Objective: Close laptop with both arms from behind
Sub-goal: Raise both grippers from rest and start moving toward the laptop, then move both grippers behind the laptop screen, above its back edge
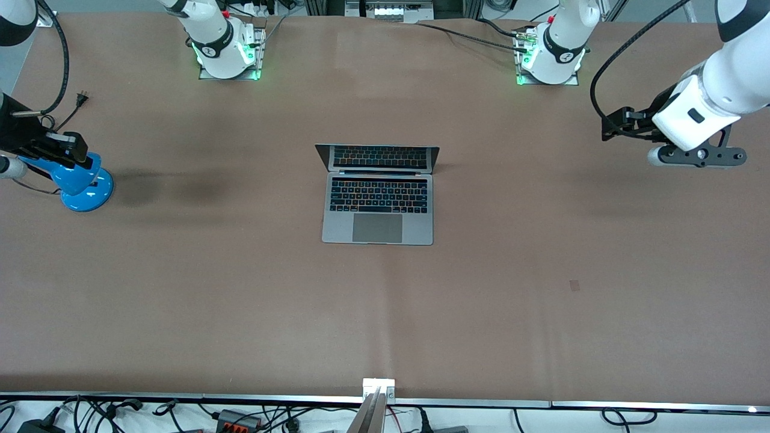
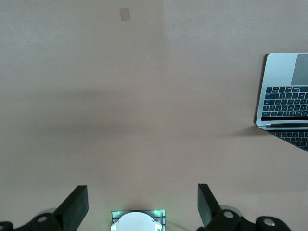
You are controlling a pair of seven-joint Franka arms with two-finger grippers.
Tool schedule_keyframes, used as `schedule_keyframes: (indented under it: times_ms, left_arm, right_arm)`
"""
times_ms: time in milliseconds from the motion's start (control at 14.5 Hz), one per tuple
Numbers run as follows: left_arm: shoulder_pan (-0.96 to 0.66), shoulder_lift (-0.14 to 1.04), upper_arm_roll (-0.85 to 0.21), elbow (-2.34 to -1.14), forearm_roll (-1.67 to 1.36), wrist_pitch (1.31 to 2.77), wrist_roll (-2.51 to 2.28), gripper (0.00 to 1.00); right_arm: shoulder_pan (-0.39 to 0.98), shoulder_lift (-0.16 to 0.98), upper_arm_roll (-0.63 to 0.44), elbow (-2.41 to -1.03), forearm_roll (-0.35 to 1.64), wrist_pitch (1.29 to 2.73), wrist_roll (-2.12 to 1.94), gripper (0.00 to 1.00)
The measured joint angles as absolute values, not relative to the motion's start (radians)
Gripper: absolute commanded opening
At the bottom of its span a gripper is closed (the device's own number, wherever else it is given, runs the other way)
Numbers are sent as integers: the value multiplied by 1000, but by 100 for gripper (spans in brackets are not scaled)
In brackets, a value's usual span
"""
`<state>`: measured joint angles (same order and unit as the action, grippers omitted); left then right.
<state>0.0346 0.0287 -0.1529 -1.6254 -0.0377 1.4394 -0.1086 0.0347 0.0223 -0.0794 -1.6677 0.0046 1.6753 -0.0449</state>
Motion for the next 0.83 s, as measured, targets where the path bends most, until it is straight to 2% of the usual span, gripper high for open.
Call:
schedule_keyframes:
  times_ms: [69,138,275,481,550,825]
  left_arm:
    - [33,31,-154,-1624,-38,1438,-109,97]
    - [31,33,-155,-1623,-38,1436,-109,80]
    - [24,33,-156,-1621,-38,1414,-109,39]
    - [13,34,-157,-1620,-38,1378,-109,4]
    - [11,35,-158,-1620,-38,1368,-109,1]
    - [-6,42,-159,-1620,-38,1309,-109,1]
  right_arm:
    - [41,23,-78,-1668,5,1675,-45,10]
    - [48,25,-78,-1669,6,1675,-45,6]
    - [65,38,-77,-1673,6,1670,-44,0]
    - [97,60,-75,-1677,7,1648,-44,0]
    - [109,65,-74,-1677,7,1636,-43,0]
    - [153,79,-72,-1680,20,1609,-43,0]
